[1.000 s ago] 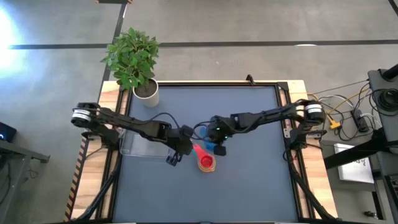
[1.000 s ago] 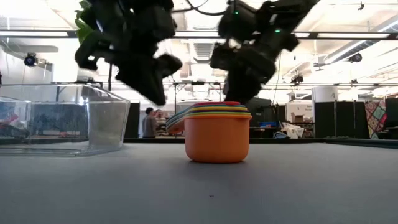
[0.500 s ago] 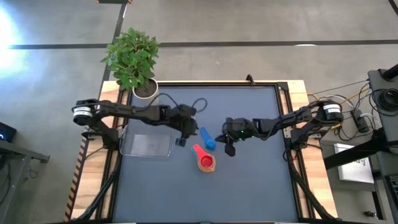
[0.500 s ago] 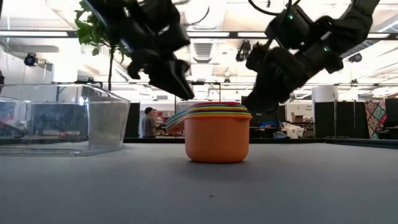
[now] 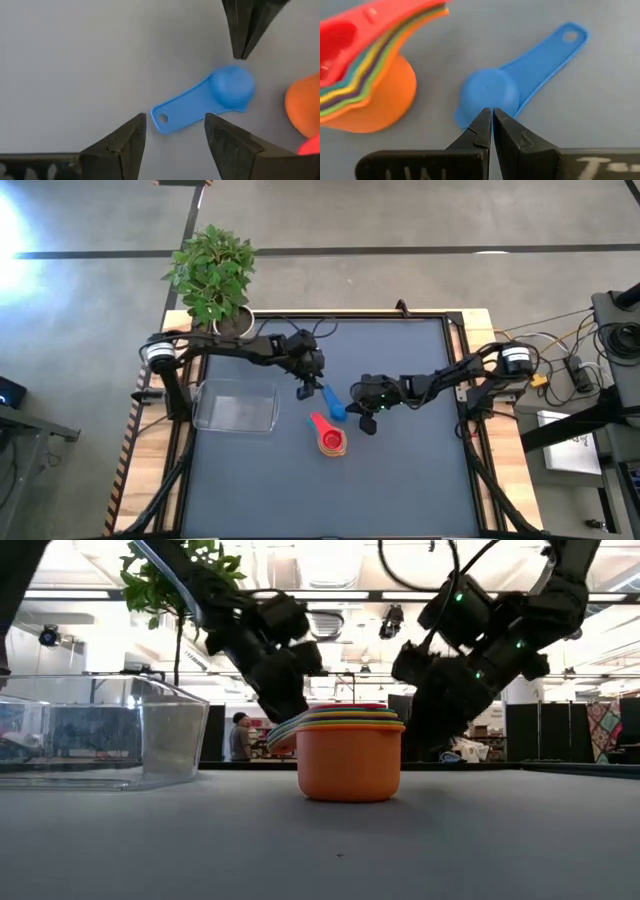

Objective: Nest measuring cups in basket
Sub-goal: Put the stacked colored measuring cups into the transparent bin

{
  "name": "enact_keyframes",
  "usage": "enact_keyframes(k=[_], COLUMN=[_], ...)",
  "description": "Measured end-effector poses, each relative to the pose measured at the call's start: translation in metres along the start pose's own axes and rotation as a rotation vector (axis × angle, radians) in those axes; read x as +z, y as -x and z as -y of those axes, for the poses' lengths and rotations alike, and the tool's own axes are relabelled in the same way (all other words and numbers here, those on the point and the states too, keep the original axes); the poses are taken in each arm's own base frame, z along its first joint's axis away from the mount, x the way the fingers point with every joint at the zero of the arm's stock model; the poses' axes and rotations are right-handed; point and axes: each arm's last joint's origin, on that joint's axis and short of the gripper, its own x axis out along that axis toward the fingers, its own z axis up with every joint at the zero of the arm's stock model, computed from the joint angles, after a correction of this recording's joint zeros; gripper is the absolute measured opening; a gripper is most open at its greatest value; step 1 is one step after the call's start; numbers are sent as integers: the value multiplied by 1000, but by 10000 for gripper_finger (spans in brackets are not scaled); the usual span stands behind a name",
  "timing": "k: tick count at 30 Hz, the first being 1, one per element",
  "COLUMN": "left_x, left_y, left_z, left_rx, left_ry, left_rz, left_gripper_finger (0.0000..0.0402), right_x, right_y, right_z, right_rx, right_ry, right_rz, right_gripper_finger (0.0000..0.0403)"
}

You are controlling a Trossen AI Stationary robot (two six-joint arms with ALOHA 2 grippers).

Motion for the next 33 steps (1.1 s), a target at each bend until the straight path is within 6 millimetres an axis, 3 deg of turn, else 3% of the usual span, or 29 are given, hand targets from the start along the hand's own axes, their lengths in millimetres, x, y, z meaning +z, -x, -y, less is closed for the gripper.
enact_keyframes(k=[10,14,29,33], left_x=[9,12,11,13], left_y=[-43,-52,-59,-59], left_z=[-24,-33,-45,-45], left_rx=[-66,-126,-154,-186], left_ry=[147,180,189,167], left_rz=[-281,-276,-246,-223], left_gripper_finger=[185,185,185,162], right_x=[-13,-14,-14,-15], right_y=[-19,-21,-19,-19], right_z=[2,3,2,3], right_rx=[27,28,45,47], right_ry=[-9,-10,42,43], right_rz=[-56,-59,-61,-63], right_gripper_finger=[9,9,9,9])
